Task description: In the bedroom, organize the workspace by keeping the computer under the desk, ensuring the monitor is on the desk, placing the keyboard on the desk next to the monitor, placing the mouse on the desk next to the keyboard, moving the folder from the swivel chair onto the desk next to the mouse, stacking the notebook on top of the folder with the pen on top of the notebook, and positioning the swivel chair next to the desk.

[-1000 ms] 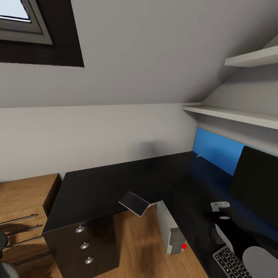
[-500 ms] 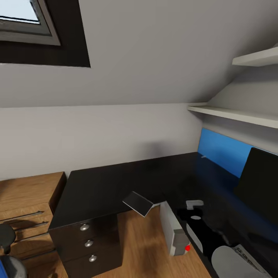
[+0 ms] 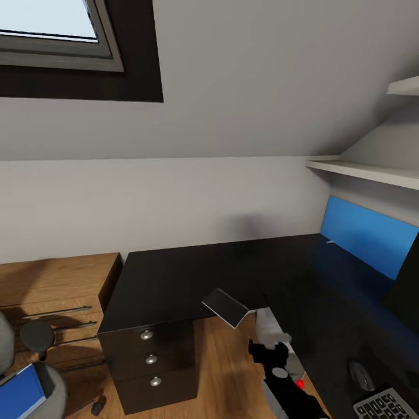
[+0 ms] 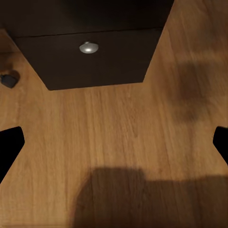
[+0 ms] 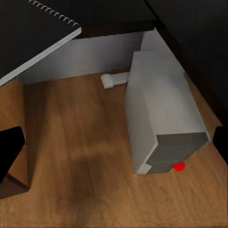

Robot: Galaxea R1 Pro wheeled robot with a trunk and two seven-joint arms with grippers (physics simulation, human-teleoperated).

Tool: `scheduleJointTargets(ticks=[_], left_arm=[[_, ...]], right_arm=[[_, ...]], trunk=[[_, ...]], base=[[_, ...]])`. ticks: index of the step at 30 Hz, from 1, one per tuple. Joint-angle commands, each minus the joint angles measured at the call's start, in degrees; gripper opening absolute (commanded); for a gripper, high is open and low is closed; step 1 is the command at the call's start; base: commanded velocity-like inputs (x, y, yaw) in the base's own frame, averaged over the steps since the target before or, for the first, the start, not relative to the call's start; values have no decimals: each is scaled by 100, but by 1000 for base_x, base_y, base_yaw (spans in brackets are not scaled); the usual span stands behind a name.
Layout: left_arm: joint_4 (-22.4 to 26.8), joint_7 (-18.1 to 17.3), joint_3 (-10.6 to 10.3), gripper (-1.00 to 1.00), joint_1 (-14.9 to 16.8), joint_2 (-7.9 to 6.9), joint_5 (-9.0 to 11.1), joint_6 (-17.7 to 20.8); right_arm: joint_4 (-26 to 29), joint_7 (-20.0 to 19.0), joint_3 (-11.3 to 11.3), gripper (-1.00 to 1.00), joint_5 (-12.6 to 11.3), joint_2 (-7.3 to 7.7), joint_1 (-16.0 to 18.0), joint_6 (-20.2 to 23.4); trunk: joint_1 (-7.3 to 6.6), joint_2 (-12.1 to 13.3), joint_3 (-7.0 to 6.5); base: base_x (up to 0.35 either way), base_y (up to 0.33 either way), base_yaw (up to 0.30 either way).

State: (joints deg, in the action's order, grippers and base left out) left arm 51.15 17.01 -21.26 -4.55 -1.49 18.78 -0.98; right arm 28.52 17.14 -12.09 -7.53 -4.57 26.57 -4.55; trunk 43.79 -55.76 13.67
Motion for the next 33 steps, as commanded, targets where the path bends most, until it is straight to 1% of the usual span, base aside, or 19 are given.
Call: scheduleJointTargets(ticks=[1,2,5,8,10,12,13,15,16,17,21,25,33], left_arm=[[9,38,-34,100,2,-9,56,3],[9,35,-31,100,2,-14,59,13],[9,32,-4,100,-1,-27,72,48],[-16,31,-5,100,1,-35,76,64],[-91,31,-10,100,0,-35,78,55],[-539,43,-10,100,2,-34,69,29],[-745,47,-7,100,4,-27,64,17],[-803,47,-8,100,1,-23,67,14],[-864,48,-11,100,0,-11,72,10],[-866,48,-16,100,3,-7,72,10],[-869,48,-19,100,1,-6,78,10],[-875,54,-10,100,1,-4,81,10],[-878,57,6,100,4,-8,83,9]], right_arm=[[-37,-76,-42,100,-51,-23,-122,-283],[-70,-118,-44,100,-50,-34,-184,-407],[-188,-173,-47,100,-46,-57,-363,-576],[-348,-233,-46,100,-59,-111,-511,-722],[-444,-286,-47,100,-56,-115,-527,-831],[-761,-392,-54,100,-50,-142,-549,-1322],[-921,-416,-50,100,-48,-180,-554,-1591],[-970,-420,-49,100,-50,-196,-555,-1667],[-1250,-408,-60,100,-41,-234,-559,-1969],[-1285,-407,-62,100,-40,-238,-561,-2041],[-1338,-405,-59,100,-39,-288,-558,-2158],[-1386,-404,-59,100,-39,-309,-560,-2182],[-1457,-404,-65,100,-38,-316,-563,-2190]], trunk=[[1,-5,6],[1,-5,6],[1,-5,6],[1,-5,6],[1,-5,6],[1,-5,6],[1,-5,6],[1,-5,6],[1,-5,6],[1,-5,6],[1,-5,6],[1,-5,6],[1,-5,17]], base=[[0,0,13],[0,0,9],[0,0,5],[0,0,1],[0,0,0],[0,0,0],[0,0,0],[-3,0,0],[-241,131,225],[-261,139,243],[-283,148,263],[-295,154,274],[-295,145,245]])
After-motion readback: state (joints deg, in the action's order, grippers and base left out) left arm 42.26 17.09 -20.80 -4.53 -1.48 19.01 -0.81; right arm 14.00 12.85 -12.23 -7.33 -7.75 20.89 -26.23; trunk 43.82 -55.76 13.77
